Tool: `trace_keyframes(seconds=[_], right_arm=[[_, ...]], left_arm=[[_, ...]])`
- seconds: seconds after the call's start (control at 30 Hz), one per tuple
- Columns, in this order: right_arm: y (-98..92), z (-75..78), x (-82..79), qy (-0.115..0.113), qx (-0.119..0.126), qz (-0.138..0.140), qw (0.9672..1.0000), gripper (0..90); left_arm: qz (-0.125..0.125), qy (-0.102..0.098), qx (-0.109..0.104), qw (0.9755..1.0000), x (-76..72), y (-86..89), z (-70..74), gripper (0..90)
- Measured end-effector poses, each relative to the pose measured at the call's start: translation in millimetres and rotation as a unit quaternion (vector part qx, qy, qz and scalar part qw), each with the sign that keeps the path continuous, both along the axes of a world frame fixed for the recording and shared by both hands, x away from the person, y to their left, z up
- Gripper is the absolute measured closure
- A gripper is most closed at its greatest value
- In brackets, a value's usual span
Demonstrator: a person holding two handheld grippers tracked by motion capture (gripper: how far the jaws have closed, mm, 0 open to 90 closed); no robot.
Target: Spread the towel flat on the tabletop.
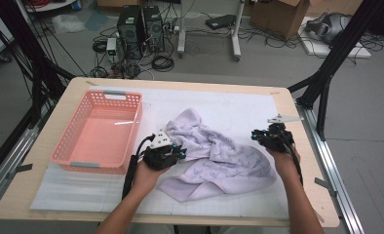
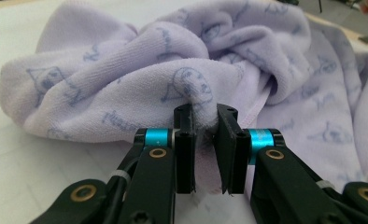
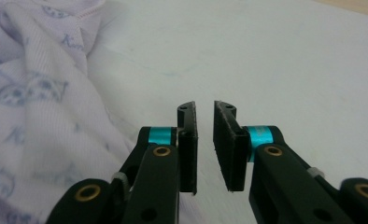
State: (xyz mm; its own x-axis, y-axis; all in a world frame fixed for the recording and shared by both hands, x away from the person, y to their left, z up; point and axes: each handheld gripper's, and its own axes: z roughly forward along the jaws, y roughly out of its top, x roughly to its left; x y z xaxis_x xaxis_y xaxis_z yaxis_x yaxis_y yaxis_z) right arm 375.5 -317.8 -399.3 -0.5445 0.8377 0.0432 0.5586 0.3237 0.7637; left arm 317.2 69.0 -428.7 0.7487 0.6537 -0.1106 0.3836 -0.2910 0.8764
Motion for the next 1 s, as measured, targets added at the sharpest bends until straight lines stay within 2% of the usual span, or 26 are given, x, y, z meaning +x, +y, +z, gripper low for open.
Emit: trace_keyframes(seconds=[0.1, 0.23, 0.3, 0.33, 0.37, 0.43, 0.6, 0.67, 0.73, 0.8, 0.83, 0.9, 0.93, 0.97, 1.0], right_arm=[[23.0, -1.0, 16.6, 0.012, -0.008, 0.034, 0.9993, 71.5], [53.0, -6.9, 35.9, 0.042, 0.007, 0.080, 0.9959, 61.5], [68.0, -11.4, 44.0, 0.065, 0.030, 0.101, 0.9923, 57.2], [73.9, -12.6, 46.5, 0.069, 0.037, 0.109, 0.9909, 55.3], [84.4, -14.0, 49.3, 0.077, 0.052, 0.122, 0.9881, 54.7], [100.0, -16.0, 52.8, 0.085, 0.059, 0.139, 0.9849, 52.7], [137.8, -28.2, 62.1, 0.121, 0.042, 0.167, 0.9775, 53.1], [147.8, -34.9, 62.5, 0.135, 0.034, 0.178, 0.9742, 62.7], [149.2, -33.7, 61.0, 0.135, 0.034, 0.184, 0.9730, 76.3], [145.1, -26.4, 58.7, 0.117, 0.018, 0.187, 0.9752, 80.0], [140.7, -22.0, 58.1, 0.105, 0.009, 0.180, 0.9781, 80.2], [129.6, -12.5, 57.5, 0.082, 0.011, 0.153, 0.9848, 80.2], [122.5, -6.3, 57.1, 0.062, 0.002, 0.134, 0.9891, 80.3], [112.7, 1.5, 56.8, 0.032, -0.008, 0.106, 0.9938, 80.3], [104.4, 7.8, 55.9, 0.018, -0.007, 0.079, 0.9967, 80.3]], left_arm=[[0.002, 0.006, 0.003, 1.0000, -2.9, 2.7, -5.8, 78.0], [0.003, 0.008, 0.010, 0.9999, -6.1, 5.4, -11.8, 78.2], [0.004, 0.010, 0.008, 0.9999, -6.8, 7.0, -13.9, 78.2], [0.005, 0.012, 0.007, 0.9999, -7.0, 7.8, -15.6, 78.1], [0.005, 0.013, 0.009, 0.9999, -7.0, 8.3, -16.2, 78.1], [0.006, 0.013, 0.008, 0.9999, -7.3, 8.8, -17.2, 78.1], [0.008, 0.012, 0.010, 0.9998, -8.3, 9.8, -17.6, 78.1], [0.011, 0.012, 0.010, 0.9998, -9.1, 12.2, -18.4, 78.1], [0.012, 0.015, 0.010, 0.9998, -9.3, 15.3, -19.7, 78.1], [0.014, 0.012, 0.011, 0.9998, -9.1, 16.3, -19.5, 78.2], [0.017, 0.010, 0.011, 0.9998, -9.2, 15.7, -19.4, 78.5], [0.021, 0.009, 0.015, 0.9996, -8.1, 14.5, -19.5, 79.6], [0.023, 0.006, 0.020, 0.9995, -6.6, 13.6, -18.8, 80.0], [0.025, 0.003, 0.023, 0.9994, -5.2, 13.3, -17.4, 80.2], [0.028, 0.001, 0.024, 0.9993, -3.2, 13.0, -15.5, 80.2]])
